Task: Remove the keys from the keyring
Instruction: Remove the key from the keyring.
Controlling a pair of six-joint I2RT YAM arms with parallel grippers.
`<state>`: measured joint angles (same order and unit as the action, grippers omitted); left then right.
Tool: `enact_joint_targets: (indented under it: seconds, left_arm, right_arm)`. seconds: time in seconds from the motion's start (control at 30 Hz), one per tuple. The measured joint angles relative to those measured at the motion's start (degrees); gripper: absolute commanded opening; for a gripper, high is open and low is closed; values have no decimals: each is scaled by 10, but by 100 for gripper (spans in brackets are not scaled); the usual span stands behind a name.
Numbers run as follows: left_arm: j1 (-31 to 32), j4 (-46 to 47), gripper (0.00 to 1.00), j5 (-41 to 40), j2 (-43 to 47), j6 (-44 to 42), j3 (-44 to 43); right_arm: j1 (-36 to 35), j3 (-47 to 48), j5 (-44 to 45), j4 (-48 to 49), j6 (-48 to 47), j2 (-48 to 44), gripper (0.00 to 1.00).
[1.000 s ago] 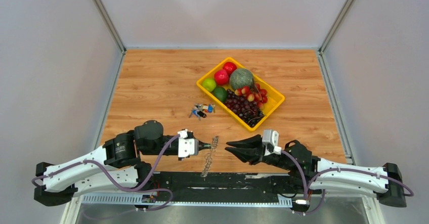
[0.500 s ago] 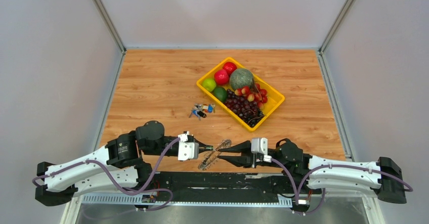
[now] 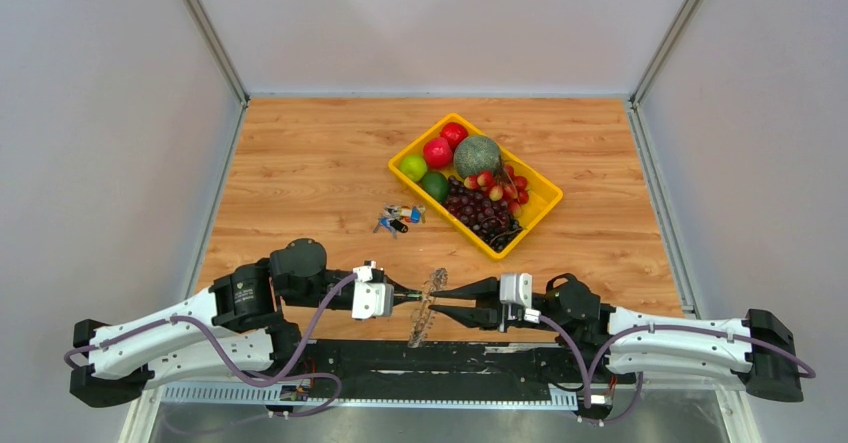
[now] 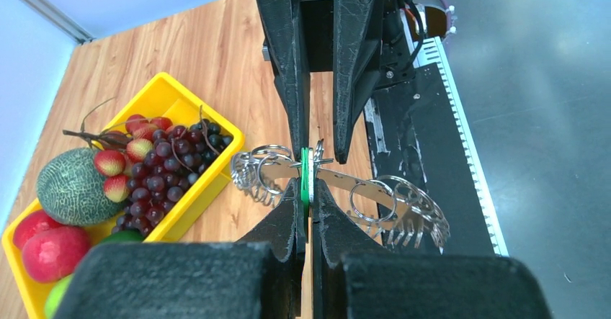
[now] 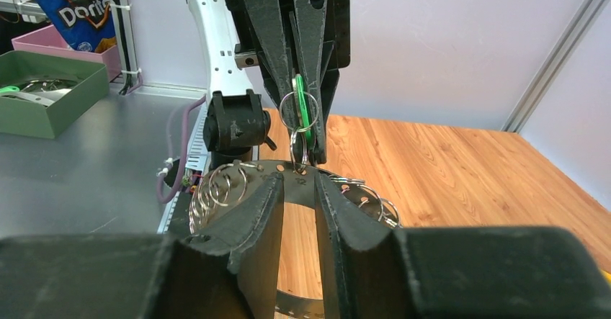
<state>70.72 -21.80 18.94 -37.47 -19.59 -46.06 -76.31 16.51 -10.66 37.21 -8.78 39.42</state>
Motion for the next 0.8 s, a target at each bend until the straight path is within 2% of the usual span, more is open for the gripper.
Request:
enact_joint_targets:
  seconds: [0.17, 0.33, 0.57, 0.8]
  left_arm:
    - [0, 0, 0, 5, -2, 2, 0]
    - [0, 0, 0, 10, -7, 2, 0]
    - [0, -3, 0, 8, -3, 7, 0]
    - [0, -19, 0, -10, 0, 19, -7]
  right_arm:
    - [0, 7, 0, 3, -3, 7, 25]
    - [0, 16, -6, 4, -6, 11, 1]
    - [0, 35, -18, -21, -5, 18, 0]
    - [0, 120, -15, -180, -1, 21, 0]
